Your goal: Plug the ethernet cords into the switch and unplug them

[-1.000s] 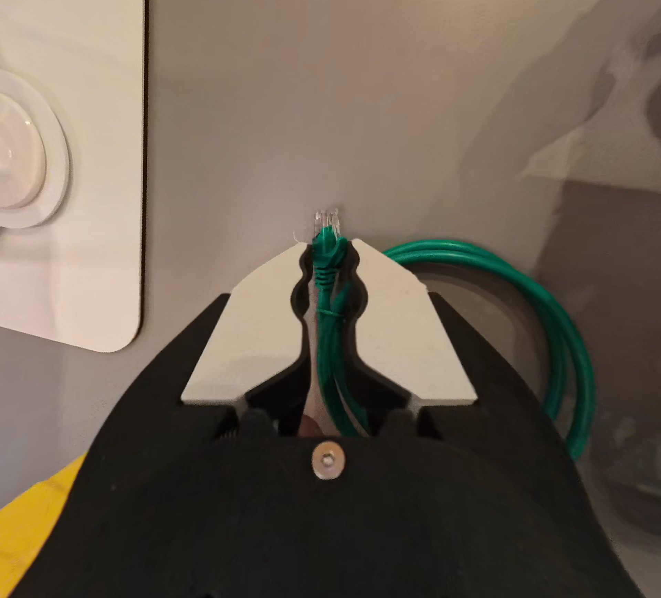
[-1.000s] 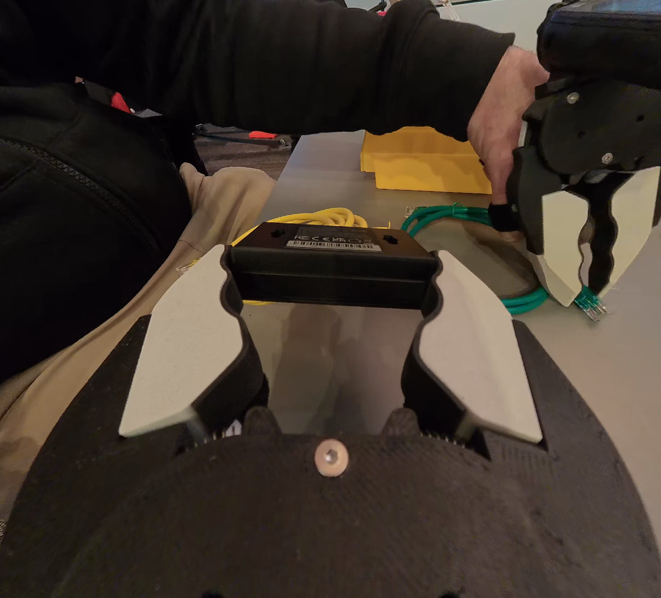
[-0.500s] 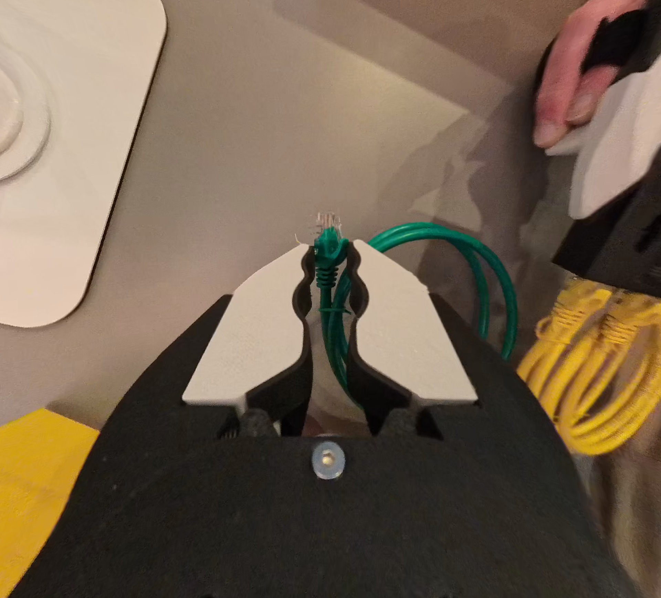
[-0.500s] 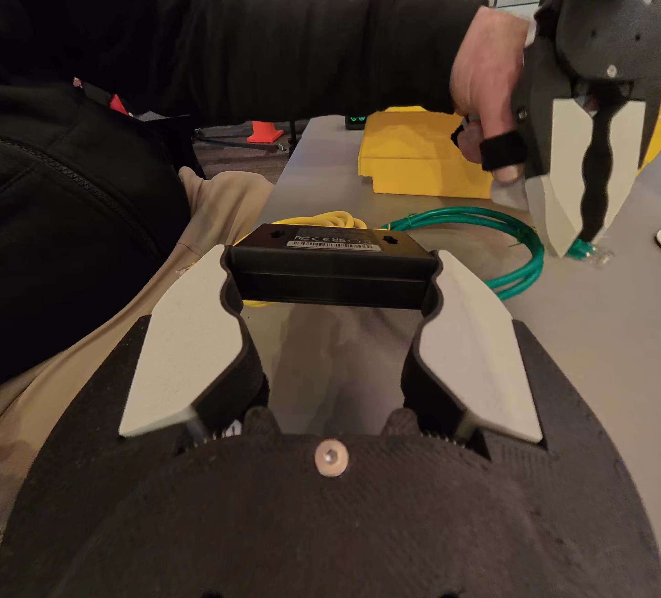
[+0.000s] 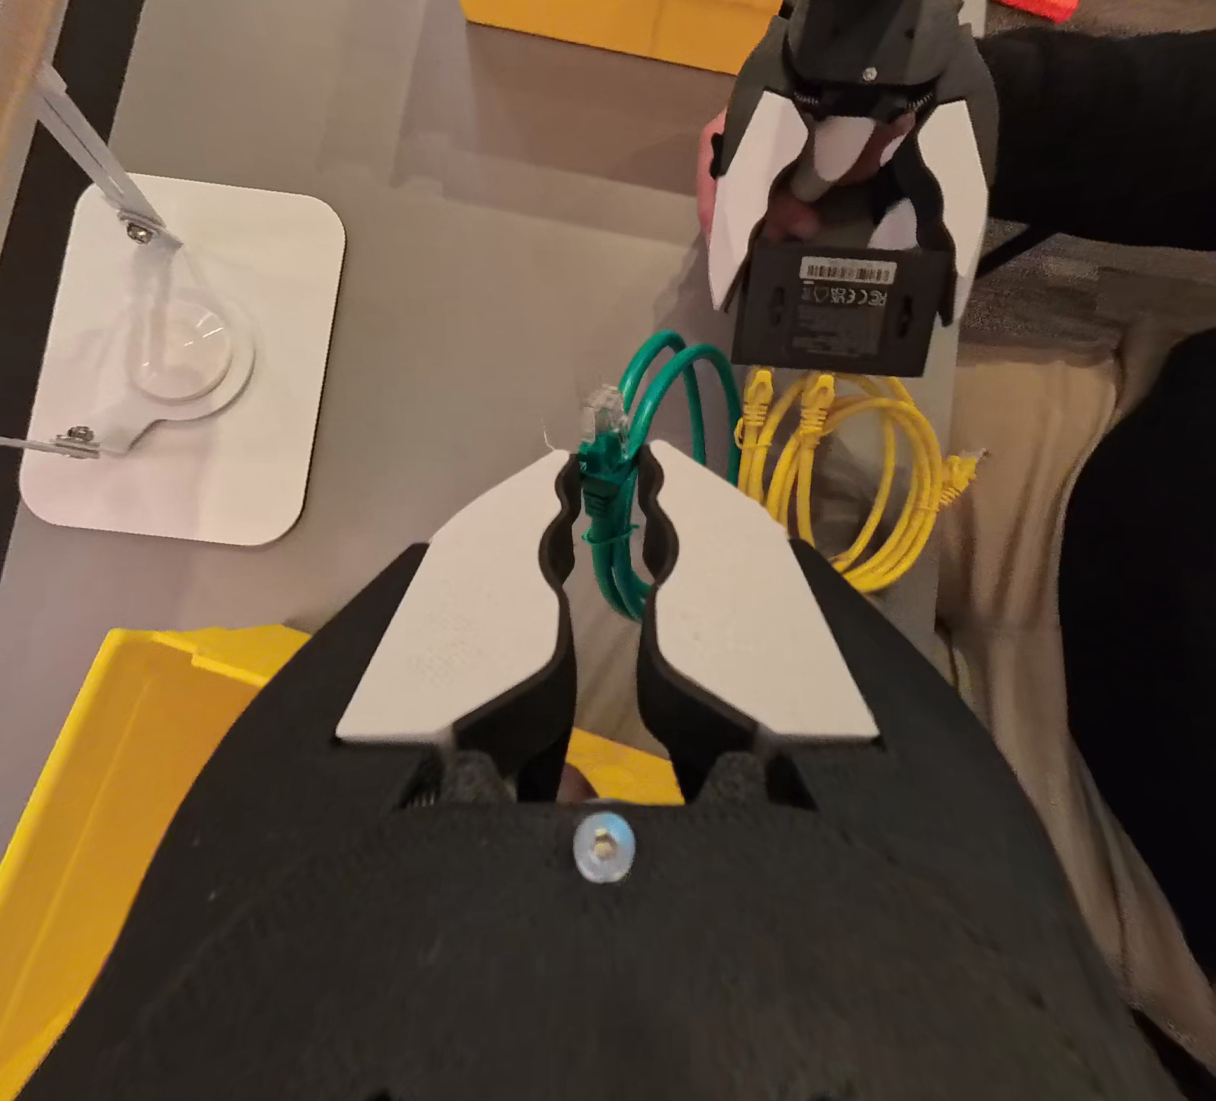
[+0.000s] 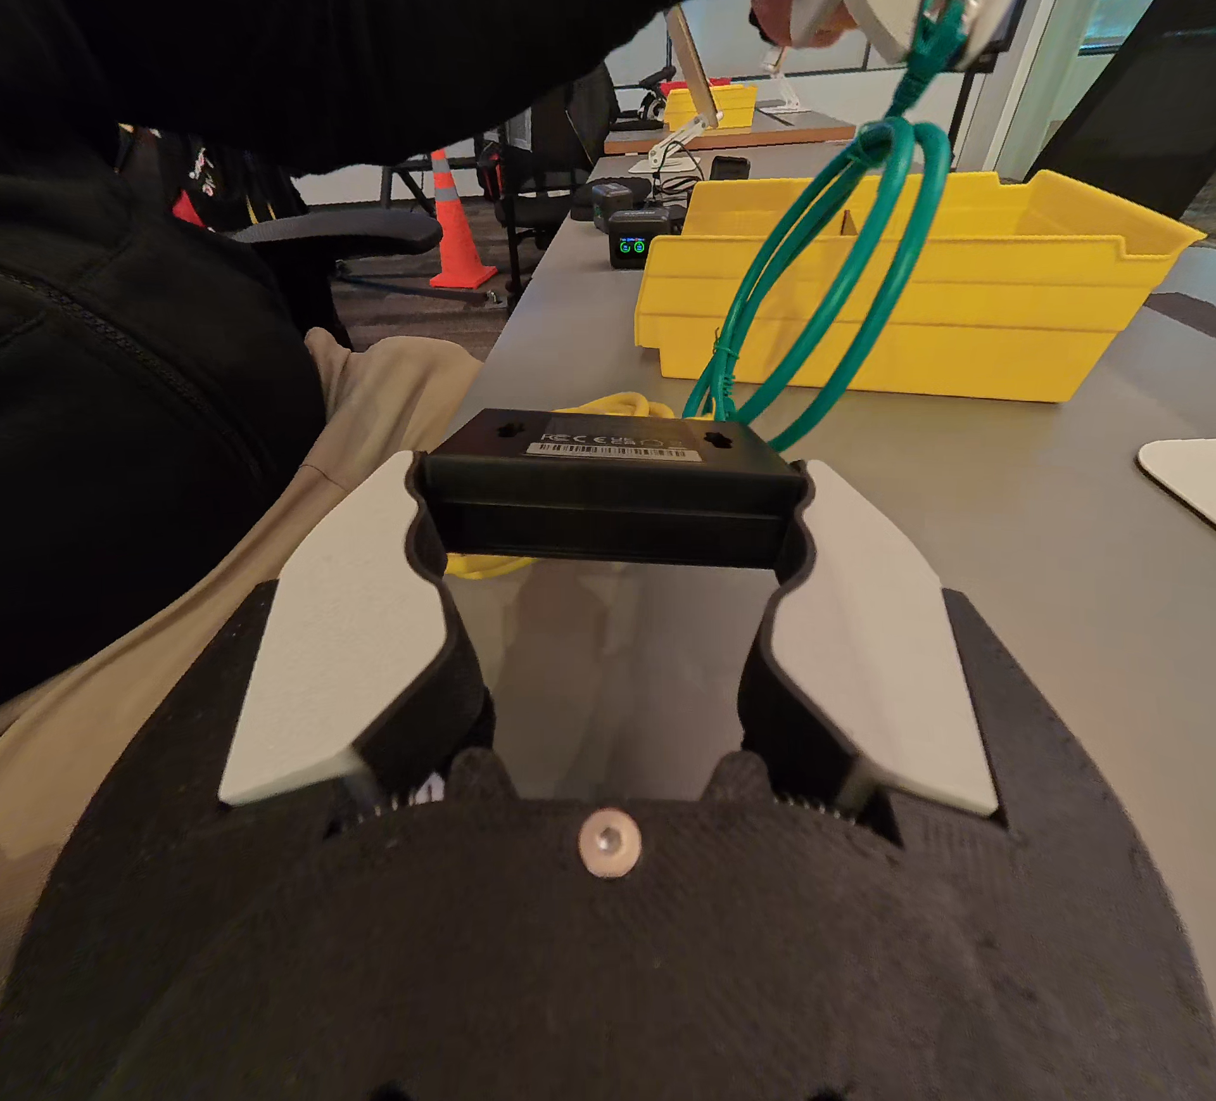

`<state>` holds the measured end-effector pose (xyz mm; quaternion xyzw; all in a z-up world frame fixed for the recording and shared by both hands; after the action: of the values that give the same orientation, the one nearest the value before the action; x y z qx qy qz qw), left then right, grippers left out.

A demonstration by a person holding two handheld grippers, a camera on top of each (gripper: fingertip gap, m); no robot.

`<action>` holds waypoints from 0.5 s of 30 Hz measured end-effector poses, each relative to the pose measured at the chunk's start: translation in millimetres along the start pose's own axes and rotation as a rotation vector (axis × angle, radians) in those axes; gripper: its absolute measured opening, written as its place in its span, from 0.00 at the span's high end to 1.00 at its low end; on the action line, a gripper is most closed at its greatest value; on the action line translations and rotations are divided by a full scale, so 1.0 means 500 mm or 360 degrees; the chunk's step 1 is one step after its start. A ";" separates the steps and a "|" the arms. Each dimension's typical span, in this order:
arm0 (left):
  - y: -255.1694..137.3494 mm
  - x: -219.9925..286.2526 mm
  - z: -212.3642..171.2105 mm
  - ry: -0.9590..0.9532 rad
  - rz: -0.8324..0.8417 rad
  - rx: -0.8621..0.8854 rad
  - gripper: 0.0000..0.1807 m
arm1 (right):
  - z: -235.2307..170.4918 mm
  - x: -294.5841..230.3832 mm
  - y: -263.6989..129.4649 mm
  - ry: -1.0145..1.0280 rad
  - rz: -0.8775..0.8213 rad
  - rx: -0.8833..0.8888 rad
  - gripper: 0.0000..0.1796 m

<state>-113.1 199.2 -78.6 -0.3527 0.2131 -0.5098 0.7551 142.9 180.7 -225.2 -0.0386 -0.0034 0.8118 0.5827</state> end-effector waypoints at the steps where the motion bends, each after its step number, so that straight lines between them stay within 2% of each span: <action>1: -0.015 0.006 0.002 0.0008 -0.0014 0.0004 0.91 | 0.000 0.000 0.000 -0.0003 -0.0003 0.0004 0.44; 5: -0.059 0.029 0.004 0.0046 -0.0071 -0.0043 0.91 | 0.000 0.002 -0.001 -0.0012 -0.0025 0.0005 0.44; 7: -0.080 0.040 0.011 0.0026 -0.0098 0.0042 0.91 | 0.000 0.002 0.000 -0.0018 -0.0033 -0.0001 0.44; 10: -0.082 0.075 0.007 0.0108 -0.0251 0.0004 0.91 | 0.000 0.003 0.000 -0.0015 -0.0036 0.0003 0.44; 12: -0.051 0.091 0.001 0.0165 -0.0288 -0.0117 0.91 | 0.000 0.003 0.000 -0.0013 -0.0036 -0.0001 0.44; 15: 0.044 0.105 -0.035 0.0230 -0.0352 -0.0440 0.91 | -0.001 0.003 0.000 -0.0014 -0.0038 0.0000 0.44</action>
<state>-90.8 150.4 -104.8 -0.4368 0.2947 -0.5796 0.6216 142.5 182.2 -225.6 -0.0351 -0.0065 0.8049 0.5923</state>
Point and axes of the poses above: each gripper's, where its closed fingertips meet, y out along the fingers, z out of its top, x = y × z across the jaws, the point moved 10 cm from there along -y, back along the fingers, and after that the axes turned 3 degrees about x, right-handed, at the moved point
